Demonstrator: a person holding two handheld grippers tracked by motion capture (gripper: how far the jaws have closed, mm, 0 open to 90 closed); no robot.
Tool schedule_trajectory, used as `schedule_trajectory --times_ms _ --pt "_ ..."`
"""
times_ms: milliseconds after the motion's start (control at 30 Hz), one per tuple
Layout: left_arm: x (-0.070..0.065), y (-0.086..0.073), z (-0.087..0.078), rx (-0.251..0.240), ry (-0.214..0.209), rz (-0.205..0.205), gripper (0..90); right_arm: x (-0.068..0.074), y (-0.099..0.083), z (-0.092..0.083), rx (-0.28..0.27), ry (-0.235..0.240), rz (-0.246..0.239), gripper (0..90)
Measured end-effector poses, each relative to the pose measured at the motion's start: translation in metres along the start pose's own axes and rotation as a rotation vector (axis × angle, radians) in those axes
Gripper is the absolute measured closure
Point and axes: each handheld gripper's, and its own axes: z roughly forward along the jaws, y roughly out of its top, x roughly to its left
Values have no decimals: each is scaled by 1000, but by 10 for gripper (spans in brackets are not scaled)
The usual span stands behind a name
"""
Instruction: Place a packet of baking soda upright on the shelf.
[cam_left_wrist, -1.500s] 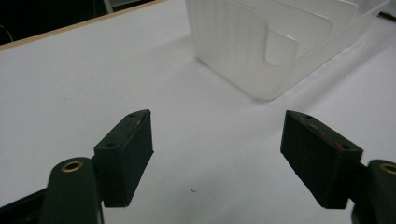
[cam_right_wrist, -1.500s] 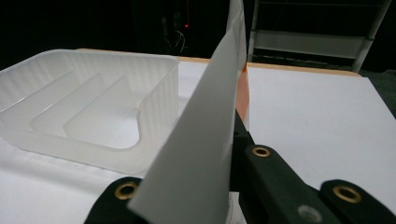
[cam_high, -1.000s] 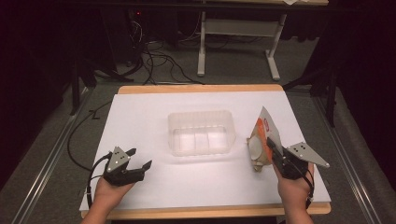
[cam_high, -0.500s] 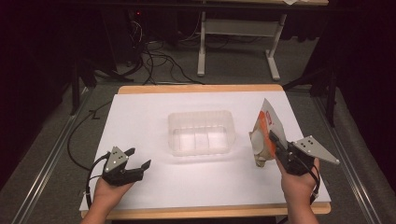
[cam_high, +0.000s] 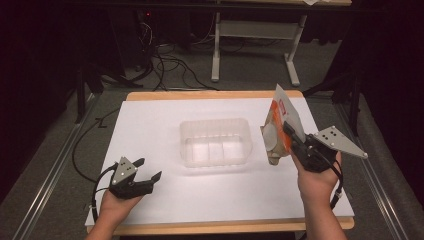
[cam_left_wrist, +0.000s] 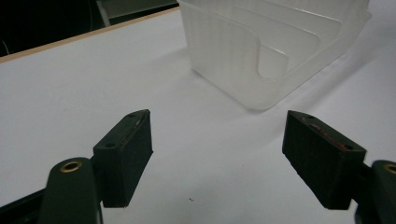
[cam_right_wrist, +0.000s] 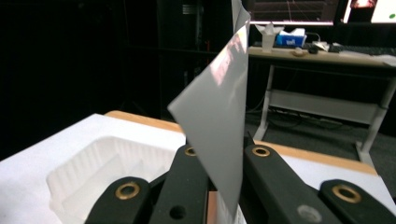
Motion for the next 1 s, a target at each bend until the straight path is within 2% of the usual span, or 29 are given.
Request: schedule_trajectory --times_ms 200,433,700,1000 --pt "0 0 0 0 0 2 240 16 15 10 -32 35 0 900" --pt "0 0 -1 -4 4 6 240 36 23 26 -36 74 -18 900" --pt "3 0 0 -6 21 -13 233 58 24 46 -43 97 -13 900" --pt "2 1 -3 -16 14 -7 234 76 20 69 -32 118 -15 900"
